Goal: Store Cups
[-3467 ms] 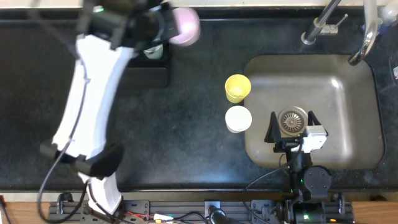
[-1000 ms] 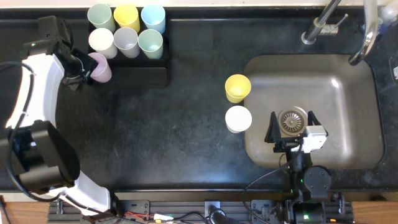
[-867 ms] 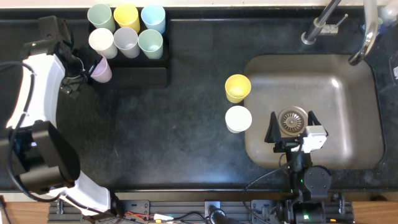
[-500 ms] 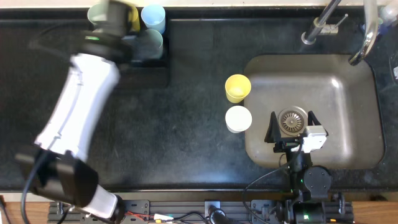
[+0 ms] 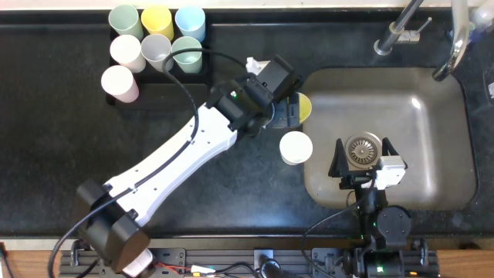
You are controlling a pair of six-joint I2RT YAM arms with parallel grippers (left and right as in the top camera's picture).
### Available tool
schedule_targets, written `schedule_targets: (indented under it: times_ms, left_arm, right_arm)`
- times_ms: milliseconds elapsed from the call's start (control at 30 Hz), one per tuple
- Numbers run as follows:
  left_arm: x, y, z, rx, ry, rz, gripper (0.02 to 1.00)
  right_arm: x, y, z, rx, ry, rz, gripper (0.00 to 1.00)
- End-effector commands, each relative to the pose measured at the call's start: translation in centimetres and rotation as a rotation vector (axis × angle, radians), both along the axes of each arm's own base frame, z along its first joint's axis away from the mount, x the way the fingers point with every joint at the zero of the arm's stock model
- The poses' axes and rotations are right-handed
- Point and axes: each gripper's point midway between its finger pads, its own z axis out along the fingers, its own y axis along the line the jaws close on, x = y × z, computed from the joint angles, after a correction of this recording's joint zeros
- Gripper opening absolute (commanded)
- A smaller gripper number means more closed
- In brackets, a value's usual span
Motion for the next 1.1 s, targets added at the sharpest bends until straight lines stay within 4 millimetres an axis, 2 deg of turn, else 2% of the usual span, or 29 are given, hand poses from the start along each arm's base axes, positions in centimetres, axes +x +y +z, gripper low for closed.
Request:
schedule_targets:
  times_ms: [33,200,500,633,833,1100]
  left_arm:
    - [-0.2,-0.1,-2.9,0.015,0.097,0.011,0.998]
    - [-0.2,-0.7,-5.4,0.031,0.156,0.005,0.996]
    - [1.2,-1.0,-7.3,0.009,0.176,0.02,0.998]
    - [1.6,-1.2,-7.4,-0.001,0.168,0.023,0.998]
    - [2.2,-1.3,-6.2,-0.008,0.146,0.028,0.998]
    - [3.9,-0.4,-6.3,-0.024,0.127,0.066,0.998]
  right_arm:
    - [0.0,0.1,-0.4,-0.003,0.001,0.006,0.998]
    - [0.0,0.1,-0.4,-0.003,0.001,0.006,0.996]
    - [0.0,0.1,-0.4,-0.003,0.0,0.006,0.998]
    - [0.0,0.1,-0.4,-0.003,0.001,0.006,0.998]
    - [0.0,0.1,-0.4,-0.003,0.0,0.006,0.998]
    - [0.0,0.1,-0.4,-0.003,0.0,0.006,0.998]
